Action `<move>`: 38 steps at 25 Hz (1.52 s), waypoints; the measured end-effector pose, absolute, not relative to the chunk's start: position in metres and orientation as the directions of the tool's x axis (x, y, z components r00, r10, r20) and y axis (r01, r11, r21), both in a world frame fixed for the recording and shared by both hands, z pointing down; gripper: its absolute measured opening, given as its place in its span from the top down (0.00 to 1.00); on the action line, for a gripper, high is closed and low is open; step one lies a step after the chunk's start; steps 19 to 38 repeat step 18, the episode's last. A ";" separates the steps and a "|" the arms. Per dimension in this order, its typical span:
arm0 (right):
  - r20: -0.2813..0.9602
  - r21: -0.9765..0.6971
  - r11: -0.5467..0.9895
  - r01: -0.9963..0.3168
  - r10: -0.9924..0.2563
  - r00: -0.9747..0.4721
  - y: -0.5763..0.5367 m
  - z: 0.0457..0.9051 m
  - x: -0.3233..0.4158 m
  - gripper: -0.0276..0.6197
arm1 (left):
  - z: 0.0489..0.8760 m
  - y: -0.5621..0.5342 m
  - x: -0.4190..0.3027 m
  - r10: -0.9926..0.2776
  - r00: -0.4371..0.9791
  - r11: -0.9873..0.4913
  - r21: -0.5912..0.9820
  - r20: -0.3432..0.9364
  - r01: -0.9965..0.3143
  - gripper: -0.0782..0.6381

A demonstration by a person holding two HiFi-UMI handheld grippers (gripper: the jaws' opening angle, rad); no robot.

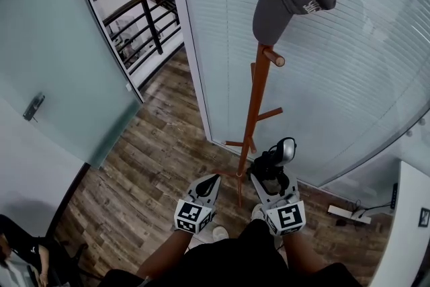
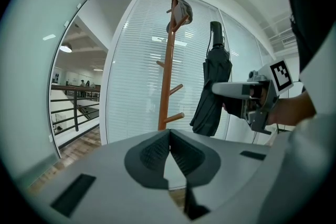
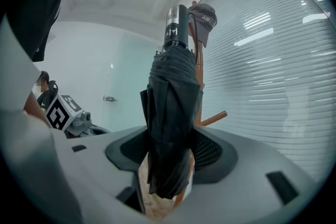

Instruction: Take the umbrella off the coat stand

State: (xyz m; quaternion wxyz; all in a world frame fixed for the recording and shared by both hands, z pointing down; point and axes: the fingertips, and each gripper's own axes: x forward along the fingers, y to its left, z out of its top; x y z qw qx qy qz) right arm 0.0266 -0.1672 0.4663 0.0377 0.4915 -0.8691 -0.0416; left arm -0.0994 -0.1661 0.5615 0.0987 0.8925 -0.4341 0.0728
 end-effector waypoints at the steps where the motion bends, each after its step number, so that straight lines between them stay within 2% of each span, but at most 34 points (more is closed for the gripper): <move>1: 0.022 0.110 0.513 -0.852 -0.858 -0.514 -0.167 0.465 0.027 0.58 | 0.561 -0.166 -0.101 -0.762 0.611 -0.603 0.112 0.214 -0.790 0.88; 12: -0.025 0.093 0.522 -0.848 -0.850 -0.526 -0.167 0.449 0.024 0.58 | 0.558 -0.159 -0.102 -0.768 0.607 -0.598 0.110 0.206 -0.794 0.88; 38: -0.022 0.099 0.512 -0.853 -0.856 -0.516 -0.167 0.453 0.021 0.58 | 0.560 -0.153 -0.109 -0.769 0.603 -0.594 0.111 0.212 -0.797 0.88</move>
